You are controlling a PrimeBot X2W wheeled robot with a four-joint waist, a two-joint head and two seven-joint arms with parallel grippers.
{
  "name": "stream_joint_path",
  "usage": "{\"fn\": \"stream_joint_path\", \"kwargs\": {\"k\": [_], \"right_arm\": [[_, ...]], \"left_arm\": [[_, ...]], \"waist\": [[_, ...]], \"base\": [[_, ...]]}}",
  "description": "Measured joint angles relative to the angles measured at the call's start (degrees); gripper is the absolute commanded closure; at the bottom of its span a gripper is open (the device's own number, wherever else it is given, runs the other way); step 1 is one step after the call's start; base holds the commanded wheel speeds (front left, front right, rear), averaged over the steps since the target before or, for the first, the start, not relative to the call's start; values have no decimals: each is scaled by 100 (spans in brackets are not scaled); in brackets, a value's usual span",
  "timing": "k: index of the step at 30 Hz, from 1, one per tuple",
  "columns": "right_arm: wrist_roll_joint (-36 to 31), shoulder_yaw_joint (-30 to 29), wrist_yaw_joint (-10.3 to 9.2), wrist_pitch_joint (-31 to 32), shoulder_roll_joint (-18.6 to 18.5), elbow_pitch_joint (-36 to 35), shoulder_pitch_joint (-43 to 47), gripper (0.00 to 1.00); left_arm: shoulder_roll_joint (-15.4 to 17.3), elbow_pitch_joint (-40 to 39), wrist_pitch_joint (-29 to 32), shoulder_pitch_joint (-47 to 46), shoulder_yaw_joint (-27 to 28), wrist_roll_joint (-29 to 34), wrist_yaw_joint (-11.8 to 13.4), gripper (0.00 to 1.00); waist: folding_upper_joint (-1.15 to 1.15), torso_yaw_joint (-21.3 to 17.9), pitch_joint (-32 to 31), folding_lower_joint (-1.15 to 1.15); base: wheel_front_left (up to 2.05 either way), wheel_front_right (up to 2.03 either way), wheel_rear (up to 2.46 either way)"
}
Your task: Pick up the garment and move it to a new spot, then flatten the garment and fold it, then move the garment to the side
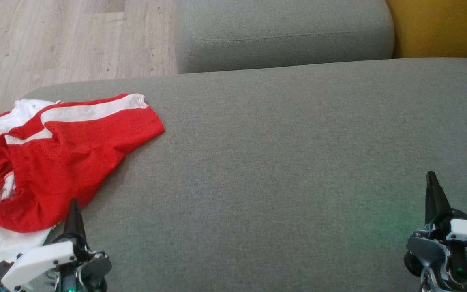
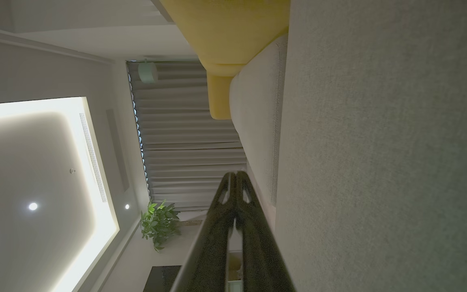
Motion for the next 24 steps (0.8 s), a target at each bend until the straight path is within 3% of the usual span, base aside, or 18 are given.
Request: {"fn": "stream_joint_path", "kwargs": {"k": [24], "right_arm": [[0,0,0,0,0,0,0,100]], "left_arm": [[0,0,0,0,0,0,0,100]], "waist": [[0,0,0,0]], "base": [[0,0,0]]}}
